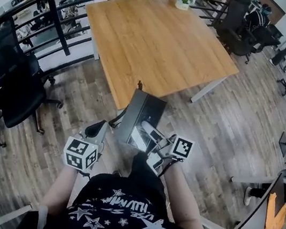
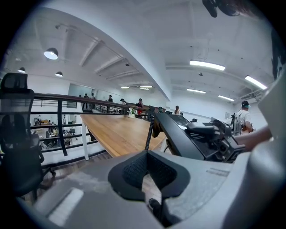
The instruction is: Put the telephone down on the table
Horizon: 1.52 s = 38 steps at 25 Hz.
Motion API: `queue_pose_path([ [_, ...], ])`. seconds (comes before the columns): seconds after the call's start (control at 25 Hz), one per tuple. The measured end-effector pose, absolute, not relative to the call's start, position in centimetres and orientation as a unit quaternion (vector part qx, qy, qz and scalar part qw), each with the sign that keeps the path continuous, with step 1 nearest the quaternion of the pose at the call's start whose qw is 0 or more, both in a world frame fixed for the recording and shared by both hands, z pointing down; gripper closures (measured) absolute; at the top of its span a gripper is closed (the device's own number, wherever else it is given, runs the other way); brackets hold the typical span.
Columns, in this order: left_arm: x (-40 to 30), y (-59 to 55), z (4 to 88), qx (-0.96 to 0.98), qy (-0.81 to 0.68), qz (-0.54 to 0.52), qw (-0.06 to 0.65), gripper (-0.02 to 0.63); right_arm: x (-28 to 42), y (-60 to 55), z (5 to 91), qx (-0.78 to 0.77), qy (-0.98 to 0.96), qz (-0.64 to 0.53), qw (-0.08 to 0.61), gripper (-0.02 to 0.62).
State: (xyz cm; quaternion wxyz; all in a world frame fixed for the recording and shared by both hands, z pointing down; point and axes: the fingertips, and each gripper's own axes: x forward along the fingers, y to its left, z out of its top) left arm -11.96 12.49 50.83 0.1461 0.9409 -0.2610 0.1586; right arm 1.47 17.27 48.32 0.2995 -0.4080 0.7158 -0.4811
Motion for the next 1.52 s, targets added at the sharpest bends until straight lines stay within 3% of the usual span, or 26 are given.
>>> queue_pose_path([
  [0.88, 2.4, -2.7, 51.2, 0.896, -0.375, 0.167, 0.17, 0.604, 17.4, -1.9, 49.3, -0.327, 0.767, -0.502, 0.228, 0.433],
  [1.52, -1.3, -8.5, 52.1, 0.815, -0.528, 0.136, 0.198, 0.604, 14.1, -12.9, 50.0, -0.194, 0.817, -0.522, 0.147, 0.433],
])
